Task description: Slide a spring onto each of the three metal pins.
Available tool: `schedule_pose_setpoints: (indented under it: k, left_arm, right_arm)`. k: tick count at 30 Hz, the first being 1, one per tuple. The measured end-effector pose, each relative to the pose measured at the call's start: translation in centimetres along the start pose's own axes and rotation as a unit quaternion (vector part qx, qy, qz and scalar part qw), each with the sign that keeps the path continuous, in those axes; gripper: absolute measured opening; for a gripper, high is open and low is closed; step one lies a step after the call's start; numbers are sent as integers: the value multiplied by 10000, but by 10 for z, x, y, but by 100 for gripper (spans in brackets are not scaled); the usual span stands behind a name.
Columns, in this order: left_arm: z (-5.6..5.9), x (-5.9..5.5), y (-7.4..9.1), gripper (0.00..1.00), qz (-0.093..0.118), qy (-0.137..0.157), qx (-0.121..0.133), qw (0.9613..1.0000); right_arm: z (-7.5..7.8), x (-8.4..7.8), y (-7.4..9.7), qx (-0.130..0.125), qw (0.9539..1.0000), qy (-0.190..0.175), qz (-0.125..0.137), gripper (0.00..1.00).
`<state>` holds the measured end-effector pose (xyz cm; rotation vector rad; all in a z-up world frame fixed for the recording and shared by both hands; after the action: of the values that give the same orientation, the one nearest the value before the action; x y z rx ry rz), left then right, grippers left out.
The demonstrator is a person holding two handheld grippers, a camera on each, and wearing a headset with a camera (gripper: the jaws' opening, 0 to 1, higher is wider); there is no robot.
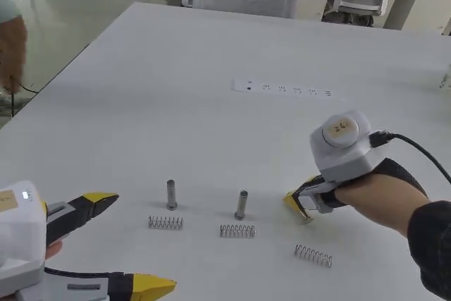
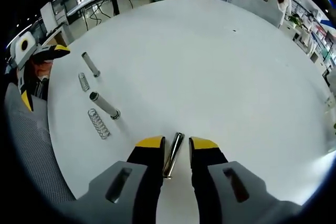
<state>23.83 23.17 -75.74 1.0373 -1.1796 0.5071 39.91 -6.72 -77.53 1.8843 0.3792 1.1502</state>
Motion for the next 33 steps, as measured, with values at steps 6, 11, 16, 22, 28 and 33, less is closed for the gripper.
schedule_pose_setpoints:
  k: [6,11,16,22,28,33]
  left_arm:
    - [0,0,0,95,-3,4,-2,10000]
    - [0,0,0,95,1,24,8,10000]
    - [-1,-1,1,95,1,36,27,10000]
    - [-2,-3,2,95,-11,39,39,10000]
    - [-1,-1,1,95,17,38,16,10000]
    - [-1,-2,1,94,5,29,13,10000]
  right_arm:
    - [0,2,-3,9,10000,-71,-37,20]
    - [0,4,-6,-12,9998,-110,-149,17]
    - [2,2,-7,-60,9996,-205,-188,14]
    - [0,4,-9,-143,9993,-221,-263,12]
    - [-7,8,-12,-395,9978,-234,-475,11]
    - [-4,8,-10,-378,9975,-352,-483,10]
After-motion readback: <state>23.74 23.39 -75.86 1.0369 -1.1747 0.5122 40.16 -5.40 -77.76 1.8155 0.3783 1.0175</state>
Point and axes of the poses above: the centre of the closed fingertips' face, and the gripper's own axes: y roughly backward along the fingers, z roughly to its right, x roughly out of its top, the point moved 10 cm from there along y, roughly backward along the fingers, and after that the axes turned 15 degrees about x, right-handed, at the moved point
